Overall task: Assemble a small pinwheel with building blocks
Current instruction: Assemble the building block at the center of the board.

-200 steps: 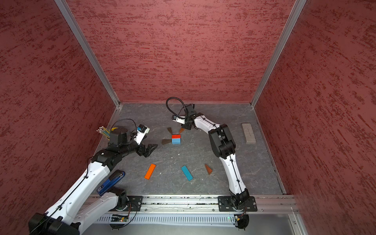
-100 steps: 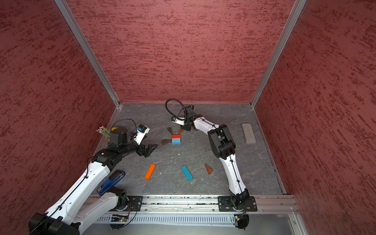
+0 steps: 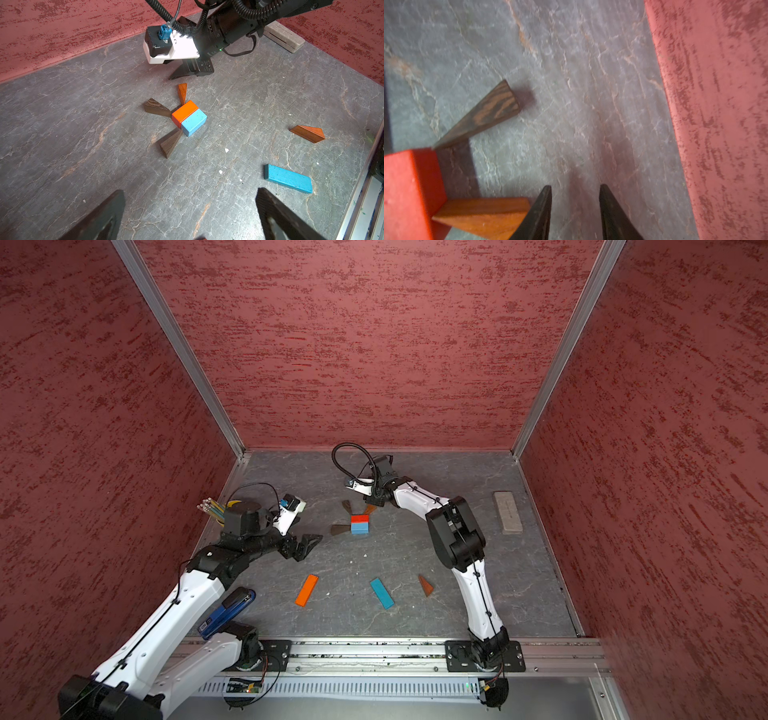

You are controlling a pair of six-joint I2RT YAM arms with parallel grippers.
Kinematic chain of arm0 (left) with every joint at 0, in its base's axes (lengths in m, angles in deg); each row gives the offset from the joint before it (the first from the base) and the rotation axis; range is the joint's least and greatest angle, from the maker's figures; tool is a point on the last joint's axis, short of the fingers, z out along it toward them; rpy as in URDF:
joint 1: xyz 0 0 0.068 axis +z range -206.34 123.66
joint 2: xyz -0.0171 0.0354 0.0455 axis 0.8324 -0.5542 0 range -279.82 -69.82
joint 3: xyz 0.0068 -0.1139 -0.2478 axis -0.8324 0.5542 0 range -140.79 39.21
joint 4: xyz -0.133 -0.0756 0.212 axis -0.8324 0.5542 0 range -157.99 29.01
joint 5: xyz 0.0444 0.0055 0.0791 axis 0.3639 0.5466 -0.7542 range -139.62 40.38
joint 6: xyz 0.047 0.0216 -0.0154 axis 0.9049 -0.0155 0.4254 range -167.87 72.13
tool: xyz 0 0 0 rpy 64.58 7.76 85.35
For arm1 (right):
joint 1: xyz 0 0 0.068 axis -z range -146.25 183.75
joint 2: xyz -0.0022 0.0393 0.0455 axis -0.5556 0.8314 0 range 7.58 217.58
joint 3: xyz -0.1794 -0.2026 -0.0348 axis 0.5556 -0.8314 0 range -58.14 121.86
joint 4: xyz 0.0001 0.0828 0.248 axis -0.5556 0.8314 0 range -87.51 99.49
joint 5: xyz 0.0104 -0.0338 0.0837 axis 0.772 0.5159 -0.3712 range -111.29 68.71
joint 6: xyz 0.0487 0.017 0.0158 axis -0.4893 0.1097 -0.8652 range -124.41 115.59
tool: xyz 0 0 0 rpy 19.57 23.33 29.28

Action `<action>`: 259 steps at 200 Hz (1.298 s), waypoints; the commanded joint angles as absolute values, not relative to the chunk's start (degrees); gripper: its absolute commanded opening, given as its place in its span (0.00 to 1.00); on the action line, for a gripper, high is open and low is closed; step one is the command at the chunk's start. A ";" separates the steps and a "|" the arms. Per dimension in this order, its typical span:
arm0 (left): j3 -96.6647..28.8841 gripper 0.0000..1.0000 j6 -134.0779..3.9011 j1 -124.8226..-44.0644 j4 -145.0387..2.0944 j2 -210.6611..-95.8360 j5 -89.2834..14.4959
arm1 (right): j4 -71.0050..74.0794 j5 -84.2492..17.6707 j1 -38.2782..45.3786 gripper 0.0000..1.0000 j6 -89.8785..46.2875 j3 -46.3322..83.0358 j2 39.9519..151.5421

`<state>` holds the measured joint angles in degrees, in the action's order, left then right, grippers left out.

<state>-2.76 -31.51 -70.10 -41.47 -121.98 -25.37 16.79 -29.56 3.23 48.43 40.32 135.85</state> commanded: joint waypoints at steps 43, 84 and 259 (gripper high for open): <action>-2.36 1.00 -30.91 -69.90 -42.50 -121.86 -24.25 | 21.22 -31.21 2.15 0.42 47.77 41.22 134.54; -2.29 1.00 -30.91 -69.94 -42.50 -121.94 -24.05 | 24.36 -30.96 1.78 0.42 47.86 41.79 134.76; -2.35 1.00 -30.91 -69.90 -42.50 -121.96 -24.05 | 18.21 -25.42 0.63 0.43 47.67 37.58 134.50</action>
